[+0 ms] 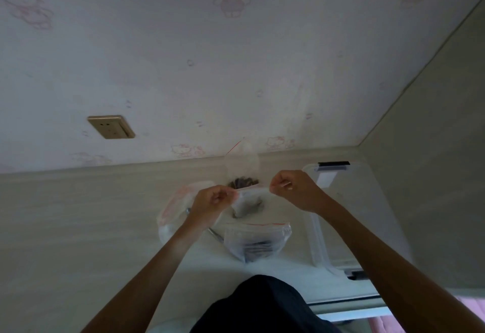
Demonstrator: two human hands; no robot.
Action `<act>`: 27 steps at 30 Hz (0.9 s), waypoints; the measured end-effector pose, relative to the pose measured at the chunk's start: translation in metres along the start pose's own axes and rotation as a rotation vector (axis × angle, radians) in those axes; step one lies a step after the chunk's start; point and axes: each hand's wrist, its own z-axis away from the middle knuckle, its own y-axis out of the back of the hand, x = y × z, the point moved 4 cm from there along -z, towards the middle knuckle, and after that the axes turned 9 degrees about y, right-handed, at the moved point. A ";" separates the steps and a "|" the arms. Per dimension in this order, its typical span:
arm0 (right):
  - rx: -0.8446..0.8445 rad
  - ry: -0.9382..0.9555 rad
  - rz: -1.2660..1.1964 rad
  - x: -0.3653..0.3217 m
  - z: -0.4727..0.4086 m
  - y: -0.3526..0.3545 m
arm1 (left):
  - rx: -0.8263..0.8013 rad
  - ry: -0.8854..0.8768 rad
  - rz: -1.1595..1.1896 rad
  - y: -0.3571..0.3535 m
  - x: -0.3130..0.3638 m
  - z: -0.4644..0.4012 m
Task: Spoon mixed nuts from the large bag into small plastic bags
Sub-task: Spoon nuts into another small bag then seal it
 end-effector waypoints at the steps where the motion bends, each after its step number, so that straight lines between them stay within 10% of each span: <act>1: -0.036 0.024 0.057 -0.001 0.003 -0.003 | -0.004 -0.003 -0.002 -0.002 0.000 0.003; 14: -0.158 0.185 0.438 -0.055 -0.018 -0.048 | 0.045 -0.106 -0.057 -0.005 0.013 0.022; 27: -0.149 0.074 0.268 -0.049 -0.018 -0.049 | 0.079 -0.046 0.062 -0.007 0.008 0.023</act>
